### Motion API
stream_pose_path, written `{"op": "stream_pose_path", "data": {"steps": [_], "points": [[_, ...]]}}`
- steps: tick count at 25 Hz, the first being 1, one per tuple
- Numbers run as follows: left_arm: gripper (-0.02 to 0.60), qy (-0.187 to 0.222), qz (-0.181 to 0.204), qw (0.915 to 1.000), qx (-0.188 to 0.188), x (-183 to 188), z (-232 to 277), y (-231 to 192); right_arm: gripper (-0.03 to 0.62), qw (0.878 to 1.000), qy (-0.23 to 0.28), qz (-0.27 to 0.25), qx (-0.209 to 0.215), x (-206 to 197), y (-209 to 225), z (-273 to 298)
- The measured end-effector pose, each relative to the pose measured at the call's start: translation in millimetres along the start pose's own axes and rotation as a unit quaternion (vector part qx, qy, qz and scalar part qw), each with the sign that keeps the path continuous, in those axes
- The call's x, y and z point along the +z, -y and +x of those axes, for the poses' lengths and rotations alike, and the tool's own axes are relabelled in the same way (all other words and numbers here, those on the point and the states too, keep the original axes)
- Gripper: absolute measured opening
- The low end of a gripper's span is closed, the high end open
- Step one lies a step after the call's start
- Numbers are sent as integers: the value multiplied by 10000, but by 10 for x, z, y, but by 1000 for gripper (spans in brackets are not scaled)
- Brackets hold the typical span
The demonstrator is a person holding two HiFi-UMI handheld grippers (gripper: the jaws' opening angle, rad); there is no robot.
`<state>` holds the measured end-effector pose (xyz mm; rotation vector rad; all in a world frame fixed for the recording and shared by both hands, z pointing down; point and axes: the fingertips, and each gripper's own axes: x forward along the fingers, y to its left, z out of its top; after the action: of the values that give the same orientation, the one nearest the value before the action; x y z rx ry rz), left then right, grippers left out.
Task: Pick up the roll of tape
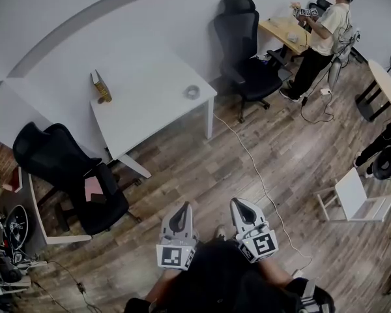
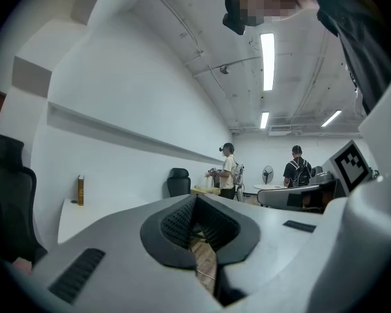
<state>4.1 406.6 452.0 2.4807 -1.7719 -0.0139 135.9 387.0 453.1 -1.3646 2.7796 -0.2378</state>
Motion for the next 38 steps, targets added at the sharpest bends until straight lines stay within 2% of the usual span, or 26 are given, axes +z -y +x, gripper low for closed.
{"op": "stream_pose_path", "data": {"steps": [9, 18, 24, 29, 33, 38], "points": [[17, 23, 52, 10000, 63, 15, 49, 345, 12, 9999, -53, -105, 52, 4, 235, -248], [17, -60, -109, 9998, 135, -86, 128, 633, 12, 9994, -217, -167, 202, -129, 541, -354], [17, -121, -165, 9998, 73, -132, 394, 527, 12, 9997, -212, -63, 129, -134, 672, -153], [17, -50, -217, 9997, -58, -121, 799, 317, 12, 9997, -232, -50, 66, -118, 795, 248], [17, 6, -215, 9997, -85, -90, 1174, -29, 12, 9988, -411, -246, 90, -145, 903, 685], [17, 43, -201, 9997, -141, 30, 1588, -496, 12, 9988, -427, -245, -31, -83, 1026, 1278]]}}
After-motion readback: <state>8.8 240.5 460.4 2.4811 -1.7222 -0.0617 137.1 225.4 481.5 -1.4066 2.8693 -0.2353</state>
